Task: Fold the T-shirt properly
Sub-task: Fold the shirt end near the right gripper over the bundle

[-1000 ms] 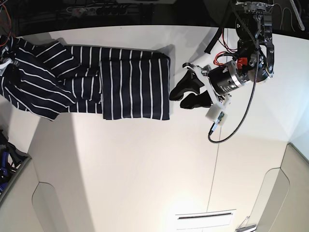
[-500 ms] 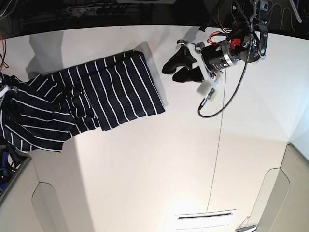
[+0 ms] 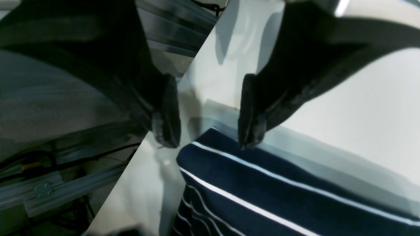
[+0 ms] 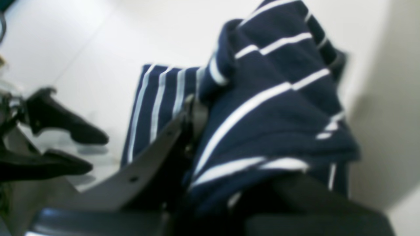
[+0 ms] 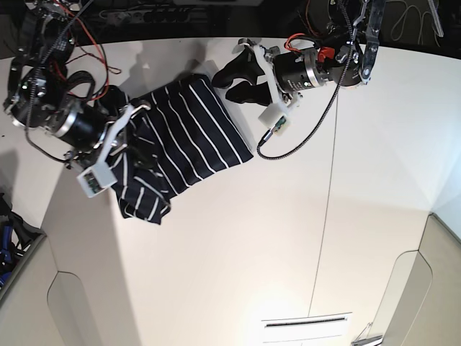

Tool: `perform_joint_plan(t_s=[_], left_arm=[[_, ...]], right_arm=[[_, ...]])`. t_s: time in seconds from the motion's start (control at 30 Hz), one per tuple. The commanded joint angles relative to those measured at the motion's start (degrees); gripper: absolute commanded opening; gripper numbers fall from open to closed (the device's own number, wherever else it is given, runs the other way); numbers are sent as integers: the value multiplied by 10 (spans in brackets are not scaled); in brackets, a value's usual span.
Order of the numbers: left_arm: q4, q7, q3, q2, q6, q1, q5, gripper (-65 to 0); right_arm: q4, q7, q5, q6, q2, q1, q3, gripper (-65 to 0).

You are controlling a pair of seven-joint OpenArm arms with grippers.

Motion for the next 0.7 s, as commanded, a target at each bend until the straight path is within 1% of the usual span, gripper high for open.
perform_joint_plan(t_s=[0.0,0.1,0.13,0.17,0.2,0.3,0.4,0.47,0.6,0.63,0.67], left_arm=[[7,-10,-1,0,-9,-3,-13,-332],[7,-10,-1,0,-9,-3,-13,-332],[7,-10,-1,0,-9,-3,-13,-332],[7,-6,-2,-1,-9,-3,-13,-332],[7,-1,-6,-1,-9,-3,-13,-332],[7,12,-30,-1,-9,-3,-15,-332],[8,15,-69,-1,-9,1,-17,-332],[8,17,-98,-1,-9,9,-23,-332],[8,19,-153,-2,-12,26,-41,-334],[8,18,-164,-2,-12,28,-49,-345],[10,19,-173,-2,-12,29,-58,-372]], right_arm=[[3,30,-5,1,5,6,-23,-649],[-10,87,-83,1,5,7,-106,-422],[-12,101,-109,1,5,7,-131,-370],[-14,111,-130,1,5,7,-156,-334],[-14,115,-143,1,7,8,-181,-320],[-14,115,-177,0,7,18,-245,-320],[-14,115,-210,-3,6,30,-287,-320],[-14,114,-212,-10,6,35,-299,-320],[-13,112,-205,-10,7,47,-299,-321],[-13,110,-205,-10,6,53,-299,-323],[-13,109,-205,-11,7,58,-299,-326]])
